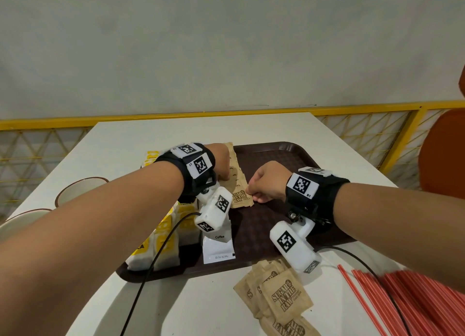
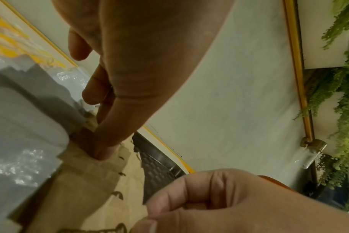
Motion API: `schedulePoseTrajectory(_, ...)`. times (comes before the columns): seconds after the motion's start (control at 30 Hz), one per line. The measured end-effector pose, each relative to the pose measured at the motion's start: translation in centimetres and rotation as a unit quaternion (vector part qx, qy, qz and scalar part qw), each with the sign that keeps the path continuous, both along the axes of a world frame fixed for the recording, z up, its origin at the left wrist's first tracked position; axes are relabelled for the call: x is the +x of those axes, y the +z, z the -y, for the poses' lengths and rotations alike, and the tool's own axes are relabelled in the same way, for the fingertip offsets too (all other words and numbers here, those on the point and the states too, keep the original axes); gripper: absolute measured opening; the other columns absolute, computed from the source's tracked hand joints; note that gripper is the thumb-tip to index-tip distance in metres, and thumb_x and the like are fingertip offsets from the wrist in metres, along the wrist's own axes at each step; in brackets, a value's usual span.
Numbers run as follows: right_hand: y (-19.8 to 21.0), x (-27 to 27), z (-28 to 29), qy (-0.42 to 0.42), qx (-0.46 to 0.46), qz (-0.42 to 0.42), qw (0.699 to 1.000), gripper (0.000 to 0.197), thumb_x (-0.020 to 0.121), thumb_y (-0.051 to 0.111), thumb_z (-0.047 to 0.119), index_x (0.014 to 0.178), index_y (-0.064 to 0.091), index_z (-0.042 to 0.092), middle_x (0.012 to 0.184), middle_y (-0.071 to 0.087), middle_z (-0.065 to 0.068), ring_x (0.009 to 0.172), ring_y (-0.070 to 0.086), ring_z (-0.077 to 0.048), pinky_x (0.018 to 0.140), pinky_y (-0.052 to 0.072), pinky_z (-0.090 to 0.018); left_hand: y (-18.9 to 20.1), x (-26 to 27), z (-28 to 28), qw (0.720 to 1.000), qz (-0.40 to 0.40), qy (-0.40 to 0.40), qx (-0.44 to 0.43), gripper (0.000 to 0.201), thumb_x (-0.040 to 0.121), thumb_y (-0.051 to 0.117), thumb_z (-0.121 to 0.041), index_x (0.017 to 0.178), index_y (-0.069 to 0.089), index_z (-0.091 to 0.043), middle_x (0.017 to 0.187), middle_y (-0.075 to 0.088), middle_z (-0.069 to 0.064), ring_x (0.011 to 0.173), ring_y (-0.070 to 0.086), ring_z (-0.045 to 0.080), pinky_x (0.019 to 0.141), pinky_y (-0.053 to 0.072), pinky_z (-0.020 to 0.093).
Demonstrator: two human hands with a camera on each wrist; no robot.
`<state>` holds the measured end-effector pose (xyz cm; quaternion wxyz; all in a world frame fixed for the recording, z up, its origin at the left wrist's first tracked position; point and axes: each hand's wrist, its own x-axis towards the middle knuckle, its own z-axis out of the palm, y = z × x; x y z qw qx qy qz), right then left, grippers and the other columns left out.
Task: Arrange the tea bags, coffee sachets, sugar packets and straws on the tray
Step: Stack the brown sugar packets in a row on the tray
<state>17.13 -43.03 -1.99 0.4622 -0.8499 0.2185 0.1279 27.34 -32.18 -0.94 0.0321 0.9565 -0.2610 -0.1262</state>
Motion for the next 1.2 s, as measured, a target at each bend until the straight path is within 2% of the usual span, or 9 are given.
schedulePoseTrajectory(0.1, -0.1, -0.3, 0.2, -0.010, 0.019, 0.031, 0.999, 0.022, 0.087, 0.064, -0.003, 0.068, 0.056, 0.004, 0.067, 0.058, -0.014, 0.058, 0.056, -0.016, 0.063, 0.051, -0.026, -0.1, 0.1, 0.2, 1.000, -0.004, 0.000, -0.003, 0.024, 0.085, 0.068, -0.024, 0.101, 0.069, -0.006, 0.096, 0.065, 0.007, 0.086, 0.056, 0.018, 0.079, 0.047, 0.028)
schedulePoseTrajectory(0.23, -0.4, -0.6, 0.4, -0.015, 0.041, 0.050, 0.998, 0.025, 0.085, 0.066, -0.006, 0.067, 0.053, 0.005, 0.066, 0.058, -0.015, 0.056, 0.056, -0.018, 0.059, 0.052, -0.026, 0.1, 0.1, 0.1, 1.000, -0.001, -0.008, 0.011, 0.014, 0.084, 0.069, -0.024, 0.084, 0.062, -0.011, 0.084, 0.058, 0.003, 0.079, 0.052, 0.018, 0.062, 0.041, 0.022)
schedulePoseTrajectory(0.3, -0.6, -0.6, 0.6, -0.015, 0.042, 0.058, 0.997, 0.024, 0.083, 0.067, -0.006, 0.068, 0.054, 0.005, 0.065, 0.059, -0.016, 0.055, 0.057, -0.019, 0.060, 0.053, -0.027, 0.3, 0.1, 0.0, 1.000, -0.002, -0.003, 0.008, 0.014, 0.083, 0.070, -0.022, 0.086, 0.064, -0.010, 0.084, 0.058, 0.003, 0.079, 0.053, 0.018, 0.060, 0.039, 0.021)
schedulePoseTrajectory(0.47, -0.7, -0.3, 0.5, -0.021, 0.035, 0.063, 0.997, 0.022, 0.086, 0.068, 0.002, 0.072, 0.052, 0.007, 0.068, 0.060, -0.014, 0.054, 0.057, -0.017, 0.056, 0.053, -0.027, 0.4, 0.2, -0.4, 1.000, 0.015, 0.011, 0.009, 0.026, 0.083, 0.070, -0.025, 0.099, 0.069, -0.005, 0.090, 0.063, 0.006, 0.081, 0.058, 0.020, 0.067, 0.045, 0.026)
schedulePoseTrajectory(0.63, -0.3, 0.7, 0.6, -0.041, -0.018, 0.099, 0.994, 0.026, 0.094, 0.060, 0.016, 0.070, 0.054, 0.009, 0.069, 0.058, -0.007, 0.057, 0.053, -0.014, 0.058, 0.049, -0.024, 0.8, 0.7, -0.6, 0.999, 0.041, 0.024, -0.009, 0.030, 0.086, 0.068, -0.028, 0.104, 0.068, -0.004, 0.106, 0.068, 0.009, 0.099, 0.064, 0.023, 0.082, 0.050, 0.029)
schedulePoseTrajectory(0.83, -0.1, 2.3, 0.6, -0.045, -0.019, 0.121, 0.992, 0.021, 0.090, 0.066, 0.019, 0.074, 0.059, 0.009, 0.091, 0.069, -0.017, 0.079, 0.066, -0.023, 0.083, 0.058, -0.039, 0.7, 1.1, -1.2, 0.998, 0.047, 0.035, -0.016, 0.031, 0.086, 0.067, -0.030, 0.104, 0.068, -0.005, 0.106, 0.069, 0.008, 0.099, 0.065, 0.023, 0.085, 0.051, 0.031)
schedulePoseTrajectory(0.93, -0.1, 2.8, 0.7, -0.028, -0.041, 0.134, 0.990, 0.021, 0.086, 0.071, 0.021, 0.072, 0.061, 0.011, 0.090, 0.070, -0.015, 0.083, 0.068, -0.024, 0.084, 0.058, -0.038, 0.6, 1.2, -1.4, 0.998, 0.047, 0.041, -0.019, 0.029, 0.086, 0.067, -0.029, 0.103, 0.068, -0.005, 0.105, 0.069, 0.008, 0.098, 0.065, 0.023, 0.086, 0.052, 0.031)
schedulePoseTrajectory(1.03, -0.2, 3.3, 0.7, -0.011, -0.052, 0.136, 0.989, 0.019, 0.083, 0.074, 0.017, 0.069, 0.062, 0.013, 0.083, 0.068, -0.011, 0.078, 0.064, -0.020, 0.085, 0.058, -0.039, 0.4, 1.3, -1.5, 0.998, 0.047, 0.040, -0.019, 0.027, 0.087, 0.067, -0.027, 0.103, 0.069, -0.005, 0.105, 0.069, 0.008, 0.099, 0.065, 0.023, 0.088, 0.053, 0.033)
schedulePoseTrajectory(1.2, 0.0, 3.3, 0.8, -0.014, -0.041, 0.131, 0.990, 0.017, 0.086, 0.069, 0.011, 0.072, 0.061, 0.012, 0.096, 0.070, -0.015, 0.078, 0.062, -0.018, 0.080, 0.057, -0.032, 1.1, 0.9, -2.0, 0.996, 0.008, 0.030, -0.078, 0.019, 0.085, 0.068, -0.021, 0.097, 0.072, -0.006, 0.102, 0.070, 0.007, 0.096, 0.064, 0.021, 0.084, 0.052, 0.030)
